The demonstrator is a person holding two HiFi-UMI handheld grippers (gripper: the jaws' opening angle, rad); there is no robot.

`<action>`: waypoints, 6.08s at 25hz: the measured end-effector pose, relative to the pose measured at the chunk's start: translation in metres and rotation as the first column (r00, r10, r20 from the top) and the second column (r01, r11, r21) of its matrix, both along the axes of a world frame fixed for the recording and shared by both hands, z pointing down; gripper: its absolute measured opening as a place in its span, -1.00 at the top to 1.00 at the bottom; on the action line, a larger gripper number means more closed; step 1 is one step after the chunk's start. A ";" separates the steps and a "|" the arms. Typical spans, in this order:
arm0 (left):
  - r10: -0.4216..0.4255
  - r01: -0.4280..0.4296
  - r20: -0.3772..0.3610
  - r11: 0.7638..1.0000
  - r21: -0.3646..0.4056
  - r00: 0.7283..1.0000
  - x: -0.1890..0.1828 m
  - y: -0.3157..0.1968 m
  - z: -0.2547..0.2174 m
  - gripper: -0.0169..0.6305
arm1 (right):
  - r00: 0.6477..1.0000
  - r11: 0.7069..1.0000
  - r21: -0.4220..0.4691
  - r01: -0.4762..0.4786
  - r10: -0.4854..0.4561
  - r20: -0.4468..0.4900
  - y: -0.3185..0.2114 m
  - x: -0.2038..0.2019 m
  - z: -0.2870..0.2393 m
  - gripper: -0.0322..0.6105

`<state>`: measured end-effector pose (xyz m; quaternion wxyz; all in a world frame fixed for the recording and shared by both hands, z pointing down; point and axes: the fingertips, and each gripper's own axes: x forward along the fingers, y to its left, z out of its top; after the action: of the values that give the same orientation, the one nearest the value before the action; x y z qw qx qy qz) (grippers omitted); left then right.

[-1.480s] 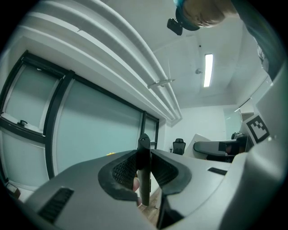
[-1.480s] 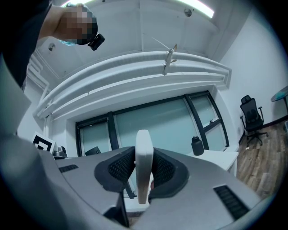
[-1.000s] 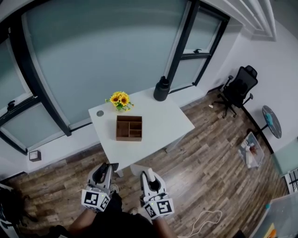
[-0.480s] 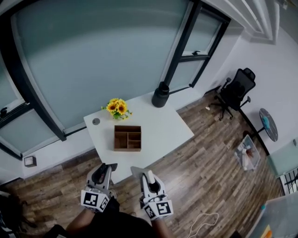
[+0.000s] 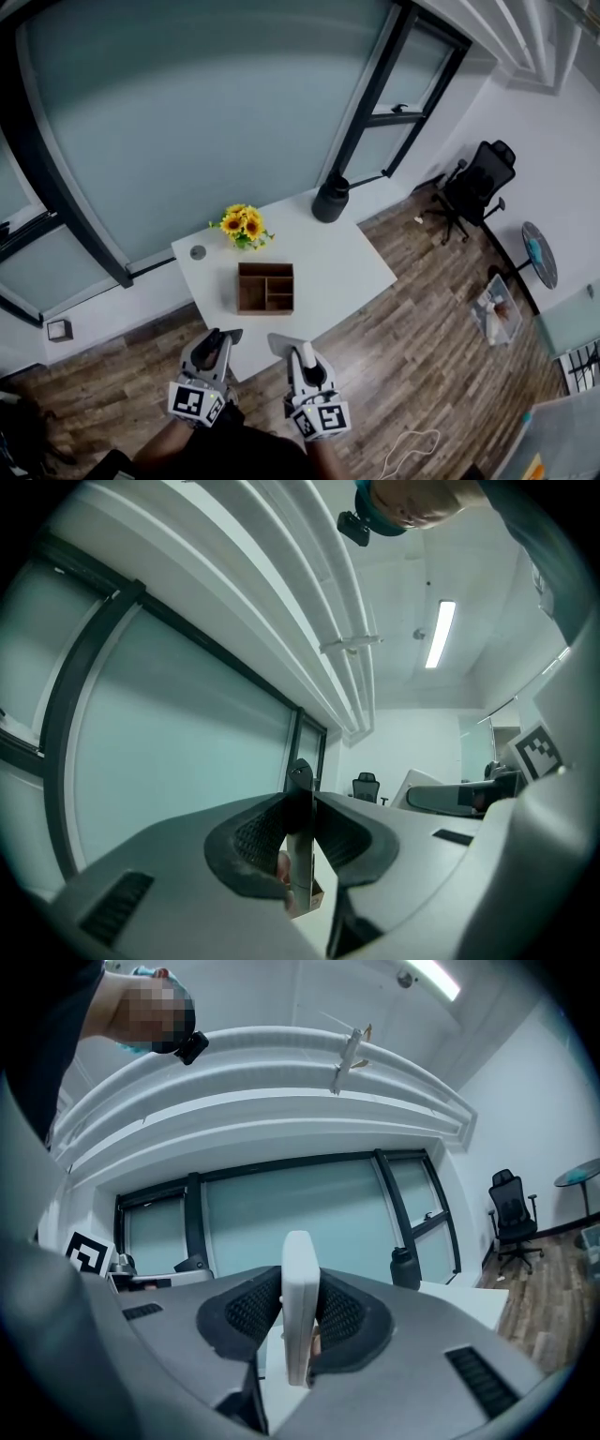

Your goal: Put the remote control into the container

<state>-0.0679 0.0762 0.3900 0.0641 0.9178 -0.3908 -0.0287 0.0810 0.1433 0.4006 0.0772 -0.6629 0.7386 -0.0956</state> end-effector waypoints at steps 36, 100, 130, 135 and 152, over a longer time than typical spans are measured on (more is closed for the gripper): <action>0.002 -0.003 -0.007 0.999 -0.040 1.000 0.017 -0.070 0.022 0.68 | 0.999 1.000 -0.015 0.024 -0.025 -0.021 -0.080 0.031 0.031 0.61; -0.094 0.107 0.095 0.984 -0.143 0.991 0.063 -0.136 0.101 0.68 | 0.873 0.907 -0.150 0.394 -0.421 -0.246 -0.194 0.041 0.176 0.61; -0.112 0.128 0.107 0.979 -0.161 0.988 0.066 -0.137 0.112 0.68 | 0.801 0.851 -0.250 0.461 -0.521 -0.295 -0.199 0.035 0.222 0.61; -0.116 0.133 0.104 0.977 -0.168 0.988 0.066 -0.138 0.112 0.68 | 0.803 0.846 -0.274 0.458 -0.526 -0.281 -0.201 0.035 0.228 0.61; -0.120 0.137 0.106 0.976 -0.170 0.987 0.065 -0.141 0.115 0.68 | 0.799 0.836 -0.315 0.450 -0.534 -0.277 -0.203 0.033 0.244 0.61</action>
<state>-0.0026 -0.0652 0.5046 0.1249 0.8815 -0.4531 0.0458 0.1142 -0.0600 0.6449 -0.1629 -0.4569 0.8710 -0.0777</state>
